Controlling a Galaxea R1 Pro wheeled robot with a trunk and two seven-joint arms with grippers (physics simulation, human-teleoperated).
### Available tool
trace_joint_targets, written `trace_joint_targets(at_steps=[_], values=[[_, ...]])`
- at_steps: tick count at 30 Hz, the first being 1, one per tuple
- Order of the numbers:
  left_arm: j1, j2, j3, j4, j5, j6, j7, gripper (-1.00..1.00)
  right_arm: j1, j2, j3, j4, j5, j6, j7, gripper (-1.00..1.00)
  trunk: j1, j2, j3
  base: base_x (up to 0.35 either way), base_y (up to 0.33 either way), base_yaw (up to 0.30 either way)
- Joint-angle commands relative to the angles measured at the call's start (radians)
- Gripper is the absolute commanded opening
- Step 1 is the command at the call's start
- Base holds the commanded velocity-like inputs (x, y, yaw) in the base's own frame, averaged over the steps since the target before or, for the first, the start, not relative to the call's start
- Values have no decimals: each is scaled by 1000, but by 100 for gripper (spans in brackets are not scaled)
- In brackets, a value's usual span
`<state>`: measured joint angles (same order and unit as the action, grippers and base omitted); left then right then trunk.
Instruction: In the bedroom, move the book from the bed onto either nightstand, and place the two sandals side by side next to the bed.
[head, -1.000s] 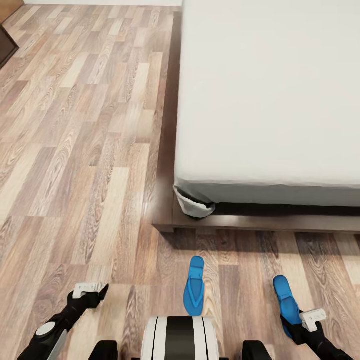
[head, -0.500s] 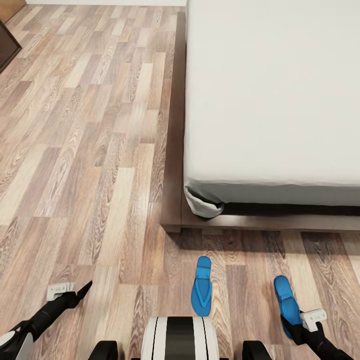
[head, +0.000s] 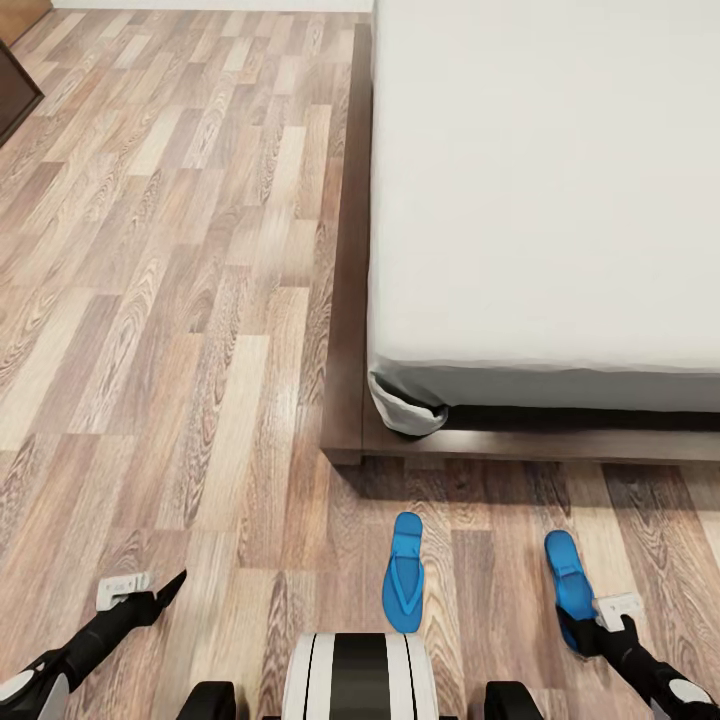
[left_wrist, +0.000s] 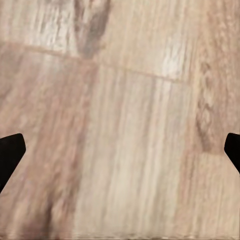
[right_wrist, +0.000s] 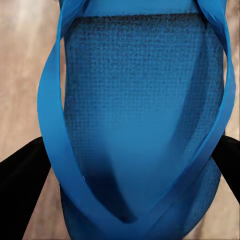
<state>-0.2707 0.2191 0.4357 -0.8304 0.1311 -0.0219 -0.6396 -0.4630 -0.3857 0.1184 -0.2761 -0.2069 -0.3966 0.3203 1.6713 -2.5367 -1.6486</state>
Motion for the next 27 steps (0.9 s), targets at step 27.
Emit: trace_joint_targets(at_steps=[27], values=[[-1, -1, 0, 13, 2, -1, -6, 100, 0, -1, 9, -67, -9, 119, -18, -100, 0, 0, 0, 0, 174, 0]])
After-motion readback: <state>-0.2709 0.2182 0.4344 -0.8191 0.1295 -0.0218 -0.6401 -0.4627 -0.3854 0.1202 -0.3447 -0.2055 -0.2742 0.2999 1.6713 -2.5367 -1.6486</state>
